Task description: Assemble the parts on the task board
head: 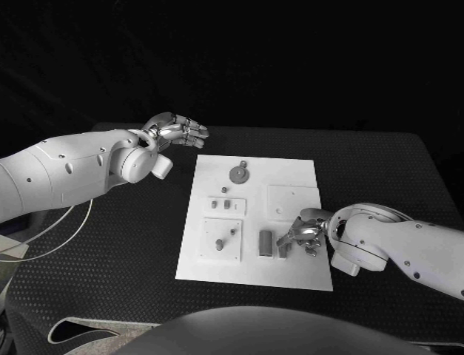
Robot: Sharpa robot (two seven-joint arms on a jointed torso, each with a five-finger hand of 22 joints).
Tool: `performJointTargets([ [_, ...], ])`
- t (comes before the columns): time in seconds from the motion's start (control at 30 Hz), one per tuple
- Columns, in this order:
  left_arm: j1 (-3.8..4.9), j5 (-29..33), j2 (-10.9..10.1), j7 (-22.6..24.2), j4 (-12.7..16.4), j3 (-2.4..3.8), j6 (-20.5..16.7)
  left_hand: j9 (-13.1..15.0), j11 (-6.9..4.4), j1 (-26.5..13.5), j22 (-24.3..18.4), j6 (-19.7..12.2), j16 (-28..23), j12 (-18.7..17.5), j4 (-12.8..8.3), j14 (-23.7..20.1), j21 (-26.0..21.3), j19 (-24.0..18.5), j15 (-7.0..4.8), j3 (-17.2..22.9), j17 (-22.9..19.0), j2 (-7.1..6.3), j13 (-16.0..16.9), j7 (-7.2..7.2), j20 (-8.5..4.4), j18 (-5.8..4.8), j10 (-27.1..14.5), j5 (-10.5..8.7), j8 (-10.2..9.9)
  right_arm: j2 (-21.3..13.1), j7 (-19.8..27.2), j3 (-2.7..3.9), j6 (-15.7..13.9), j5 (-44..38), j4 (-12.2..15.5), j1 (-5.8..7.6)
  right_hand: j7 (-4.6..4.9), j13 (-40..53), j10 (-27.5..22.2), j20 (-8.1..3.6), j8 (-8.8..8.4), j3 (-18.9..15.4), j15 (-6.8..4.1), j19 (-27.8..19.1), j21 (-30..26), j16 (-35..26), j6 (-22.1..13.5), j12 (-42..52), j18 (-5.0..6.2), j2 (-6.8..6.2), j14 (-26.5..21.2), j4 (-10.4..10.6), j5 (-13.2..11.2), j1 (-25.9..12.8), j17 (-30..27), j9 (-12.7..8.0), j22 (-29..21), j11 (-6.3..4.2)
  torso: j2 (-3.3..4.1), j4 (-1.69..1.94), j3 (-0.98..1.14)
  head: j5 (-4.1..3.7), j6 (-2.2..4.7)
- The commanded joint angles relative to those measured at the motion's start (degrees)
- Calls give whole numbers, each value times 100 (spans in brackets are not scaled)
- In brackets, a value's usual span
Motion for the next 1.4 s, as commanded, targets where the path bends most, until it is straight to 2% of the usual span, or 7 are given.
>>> performJointTargets([
  [0.03, 4, -19, 8, 37, 12, 3, 76, -6, 13, -42, -10, -6, -19, 16, 29, 11, 16, -34, 17, -5, 10, 7, -6, 134, -14, -41, 44, 14, 34, 50, 31, -29, 99, 6, 18, -50, 77, -4, 29, -8, -13, 275, -32, 35, 17, 14, -53, -7, 79, 158, 8, -234, 29, 96, -5, -5, 109, -9, 0, 3, 1, -3, 0],
  [0.17, 4, -19, 7, 35, 12, 3, 78, -7, 13, -42, -10, -6, -20, 16, 29, 11, 17, -34, 17, -5, 11, 7, -6, 134, -14, -41, 44, 13, 34, 58, 42, -29, 23, 12, -2, -51, 82, -19, 9, -4, -19, 275, -29, 37, 15, 6, -63, -34, 79, 127, 0, -230, 27, 41, -25, -7, 107, -4, 1, 2, 0, -1, 0],
  [0.27, 4, -19, 7, 33, 12, 3, 77, -7, 13, -43, -10, -6, -20, 16, 29, 12, 17, -34, 16, -5, 11, 8, -7, 134, -14, -41, 44, 13, 34, 67, 50, -29, 29, 22, -10, -51, 92, -66, -44, 6, -36, 262, -22, 46, 6, -12, -85, -111, 79, 16, -12, -204, 28, -87, -66, -15, 100, 8, 2, 3, 1, 3, 0],
  [0.4, 4, -19, 8, 31, 10, 3, 76, -8, 13, -43, -10, -6, -21, 15, 29, 12, 17, -34, 17, -6, 12, 8, -7, 134, -14, -41, 43, 13, 34, 75, 67, -29, 105, 46, -5, -51, 111, -102, -81, 15, -62, 246, -8, 64, -12, -35, -117, -168, 79, -198, -20, -114, 31, -295, -108, -31, 87, 24, 0, 2, 1, 14, 0],
  [0.47, 4, -20, 8, 30, 11, 3, 78, -8, 13, -44, -10, -6, -21, 15, 30, 12, 17, -34, 17, -6, 12, 8, -7, 134, -14, -41, 43, 13, 34, 78, 69, -30, 144, 55, -5, -51, 119, -137, -123, 13, -89, 259, 2, 70, -40, -64, -152, -226, 79, -464, -37, 66, 33, -508, -161, -48, 69, 40, 2, 1, 1, 18, 0],
  [0.73, 4, -25, 9, 22, 10, 3, 86, -8, 13, -44, -10, -7, -22, 15, 29, 12, 17, -35, 16, -6, 13, 7, -8, 134, -14, -42, 43, 12, 34, 76, 79, -33, 125, 63, -6, -52, 132, -157, -158, -15, -113, 458, 8, 102, -86, -95, -182, -260, 79, -881, -44, 491, 28, -796, -218, -62, 72, 46, 0, -3, 3, 18, 0],
  [1.4, 4, -44, 14, 13, 5, 3, 101, -11, 13, -44, -13, -9, -26, 14, 28, 13, 16, -41, 16, -9, 18, 5, -11, 135, -14, -44, 43, 7, 35, 52, 114, -34, 38, 72, 22, -52, 133, -146, -156, -25, -107, 539, 6, 118, -95, -90, -187, -245, 79, -1010, -34, 693, 25, -886, -208, -50, 89, 43, 0, 0, 2, 18, 0],
])
